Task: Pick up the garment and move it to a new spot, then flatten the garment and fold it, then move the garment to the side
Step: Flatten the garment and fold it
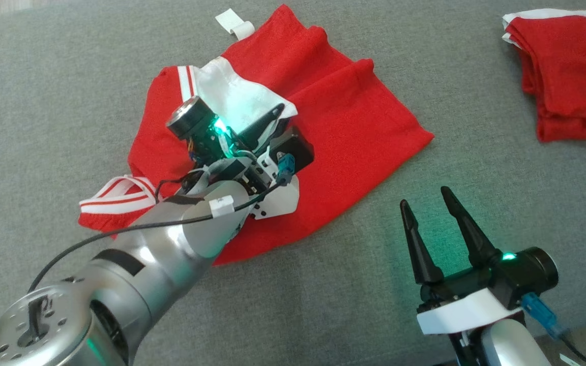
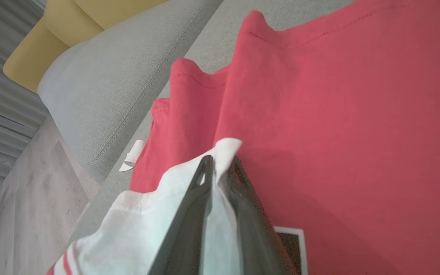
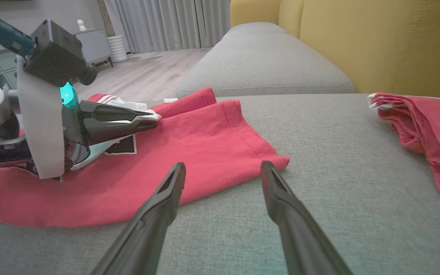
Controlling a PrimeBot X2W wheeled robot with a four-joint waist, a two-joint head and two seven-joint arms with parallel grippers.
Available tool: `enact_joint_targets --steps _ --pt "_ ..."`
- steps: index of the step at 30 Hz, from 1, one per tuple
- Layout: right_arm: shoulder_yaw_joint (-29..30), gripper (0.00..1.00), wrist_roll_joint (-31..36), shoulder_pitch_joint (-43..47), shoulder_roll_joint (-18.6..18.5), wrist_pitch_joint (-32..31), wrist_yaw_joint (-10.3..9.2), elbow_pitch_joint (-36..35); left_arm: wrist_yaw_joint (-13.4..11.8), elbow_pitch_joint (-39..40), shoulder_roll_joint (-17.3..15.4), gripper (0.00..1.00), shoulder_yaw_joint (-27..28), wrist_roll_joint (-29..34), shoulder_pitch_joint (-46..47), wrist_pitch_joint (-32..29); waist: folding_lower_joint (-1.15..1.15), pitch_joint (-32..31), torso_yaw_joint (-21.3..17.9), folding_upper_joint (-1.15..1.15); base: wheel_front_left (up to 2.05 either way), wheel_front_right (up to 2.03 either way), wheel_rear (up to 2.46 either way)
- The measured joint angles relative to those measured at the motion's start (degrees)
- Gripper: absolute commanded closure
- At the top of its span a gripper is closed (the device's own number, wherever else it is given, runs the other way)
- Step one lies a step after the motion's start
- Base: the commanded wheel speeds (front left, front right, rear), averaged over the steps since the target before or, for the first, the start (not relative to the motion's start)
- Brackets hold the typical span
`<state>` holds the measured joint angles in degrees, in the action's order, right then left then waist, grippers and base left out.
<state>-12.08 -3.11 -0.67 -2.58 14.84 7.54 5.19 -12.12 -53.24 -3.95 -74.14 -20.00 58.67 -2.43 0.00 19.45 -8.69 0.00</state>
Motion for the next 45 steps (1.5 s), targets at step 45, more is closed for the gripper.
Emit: enact_joint_targets --steps 45 --pt "-11.21 0.00 -26.35 -41.48 -39.12 -29.49 0.00 13.02 -9.99 46.24 -28.25 1.00 13.70 -7.11 -3.48 10.96 0.02 8.63 27.77 0.00 0.00 0.00 0.00"
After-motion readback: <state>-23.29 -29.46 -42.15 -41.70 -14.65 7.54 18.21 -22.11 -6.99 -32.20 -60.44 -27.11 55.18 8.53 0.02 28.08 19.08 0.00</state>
